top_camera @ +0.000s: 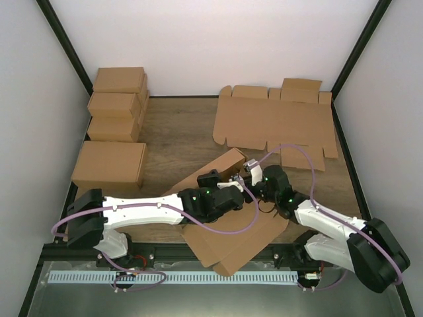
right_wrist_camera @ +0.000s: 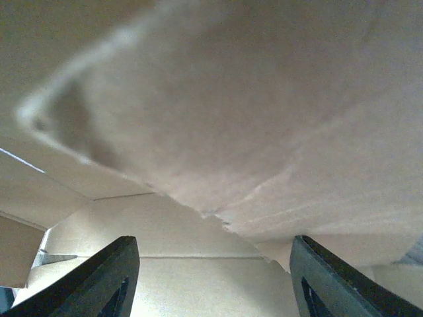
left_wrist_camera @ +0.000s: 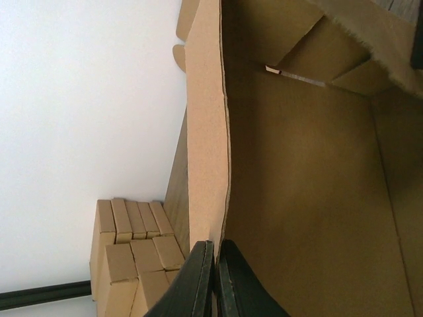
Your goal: Fold the paper box
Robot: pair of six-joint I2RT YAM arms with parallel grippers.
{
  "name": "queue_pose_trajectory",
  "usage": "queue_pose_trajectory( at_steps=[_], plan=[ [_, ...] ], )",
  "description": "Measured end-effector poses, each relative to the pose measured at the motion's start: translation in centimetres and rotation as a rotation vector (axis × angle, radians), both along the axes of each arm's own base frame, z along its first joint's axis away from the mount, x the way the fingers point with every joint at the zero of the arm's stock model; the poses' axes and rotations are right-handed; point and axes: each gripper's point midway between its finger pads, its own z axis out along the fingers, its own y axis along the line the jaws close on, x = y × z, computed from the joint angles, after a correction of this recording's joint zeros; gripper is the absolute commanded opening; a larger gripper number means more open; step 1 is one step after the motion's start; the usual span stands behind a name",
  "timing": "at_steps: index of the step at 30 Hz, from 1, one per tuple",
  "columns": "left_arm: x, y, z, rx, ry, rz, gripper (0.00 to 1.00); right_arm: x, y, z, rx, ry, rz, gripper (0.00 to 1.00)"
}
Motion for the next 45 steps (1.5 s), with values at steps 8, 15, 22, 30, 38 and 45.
queue_pose_trajectory(
  at_steps=[8,15,22,30,38,45],
  plan=[
    [-0.1,0.0,-0.2,0.013,0.003,-0.010,0.04,-0.7,0.2,1.2,0.045,-0.066,0.061,0.77],
    [-0.2,-0.1,-0.3,0.019,0.002,-0.015,0.04,-2.3,-0.3,3.1,0.093,-0.076,0.082,0.85],
    [-0.2,-0.1,-0.1,0.007,-0.001,-0.016,0.04,-3.3,-1.8,5.9,0.144,-0.124,0.024,0.78],
    [-0.3,-0.1,-0.3,0.012,0.002,-0.022,0.04,-0.7,-5.4,8.0,0.139,-0.214,-0.230,0.68],
    [-0.3,0.0,-0.2,0.010,0.001,-0.021,0.04,1.7,-7.9,7.8,0.096,-0.236,-0.382,0.69],
    [-0.3,0.0,-0.2,0.011,0.001,-0.022,0.04,3.4,-8.0,3.8,-0.028,-0.162,-0.352,0.73]
  ],
)
